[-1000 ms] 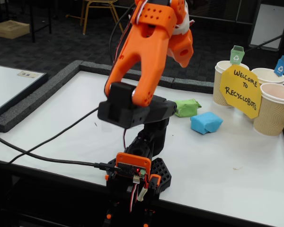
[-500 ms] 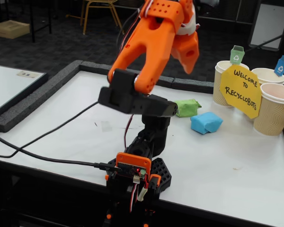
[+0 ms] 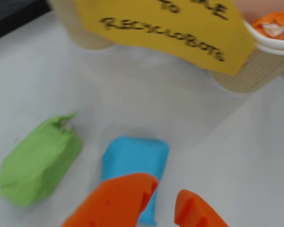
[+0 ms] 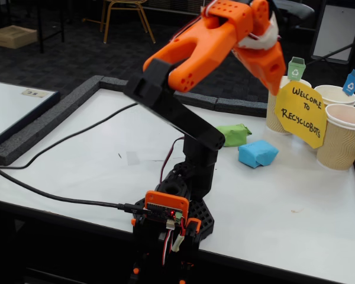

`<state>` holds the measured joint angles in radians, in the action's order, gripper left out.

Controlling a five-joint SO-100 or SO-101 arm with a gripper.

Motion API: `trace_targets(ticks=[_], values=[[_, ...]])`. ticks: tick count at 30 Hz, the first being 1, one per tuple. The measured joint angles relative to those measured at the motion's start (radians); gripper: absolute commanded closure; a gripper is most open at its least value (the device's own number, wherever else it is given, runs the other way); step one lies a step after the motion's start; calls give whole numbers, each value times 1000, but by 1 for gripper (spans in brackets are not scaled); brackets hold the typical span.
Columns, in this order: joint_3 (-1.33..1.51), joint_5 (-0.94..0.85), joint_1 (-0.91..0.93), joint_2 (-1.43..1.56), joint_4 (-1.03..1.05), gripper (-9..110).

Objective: Sort rubbish by color.

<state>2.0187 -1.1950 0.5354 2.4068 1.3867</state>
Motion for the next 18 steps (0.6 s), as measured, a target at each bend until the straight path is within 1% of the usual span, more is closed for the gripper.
trace_targets(ticks=[11,18], values=[[0,-118,29,-224,-130,101],[0,-186,29,-272,-158,101]])
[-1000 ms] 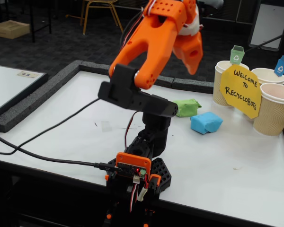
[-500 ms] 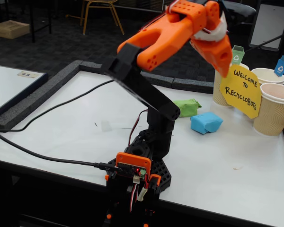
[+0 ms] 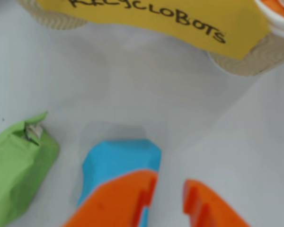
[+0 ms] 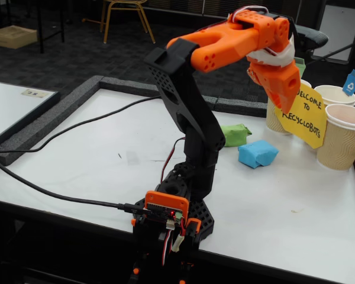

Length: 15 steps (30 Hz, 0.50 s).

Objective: Sort rubbish by color.

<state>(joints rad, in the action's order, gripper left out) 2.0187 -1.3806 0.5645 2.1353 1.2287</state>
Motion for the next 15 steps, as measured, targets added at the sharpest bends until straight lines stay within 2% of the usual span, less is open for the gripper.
trace_targets(ticks=[15], values=[[87,-37,-60,0,-86,101]])
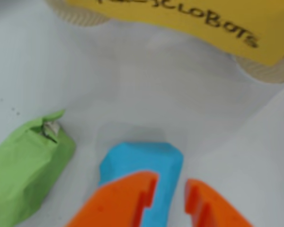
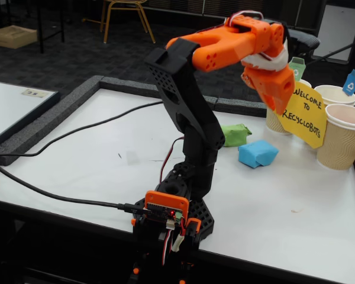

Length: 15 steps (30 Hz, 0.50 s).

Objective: Sort rubbish by color.

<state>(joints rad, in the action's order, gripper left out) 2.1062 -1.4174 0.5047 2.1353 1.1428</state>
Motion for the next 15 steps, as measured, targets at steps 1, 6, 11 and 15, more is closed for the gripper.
trace_targets(ticks=[1,6,11,15], values=[[11,-11,0,0,-11,101],[67,-58,-2,0,-61,101],[120,-63,-6,-11,-121,101],[166,-63,-15,-38,-187,101]])
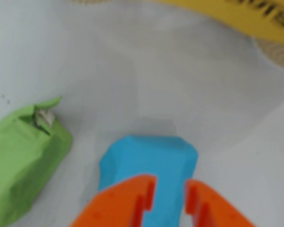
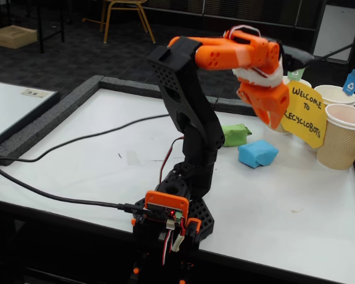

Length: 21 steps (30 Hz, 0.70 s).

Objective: Sort rubbish by color.

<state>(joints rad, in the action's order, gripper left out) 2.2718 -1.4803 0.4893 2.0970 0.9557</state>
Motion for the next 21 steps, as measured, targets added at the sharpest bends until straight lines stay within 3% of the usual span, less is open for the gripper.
trace_targets(ticks=[10,14,21], values=[[92,2,2,-118,-216,100],[92,15,3,-187,-282,87],[92,15,5,-199,-305,81]])
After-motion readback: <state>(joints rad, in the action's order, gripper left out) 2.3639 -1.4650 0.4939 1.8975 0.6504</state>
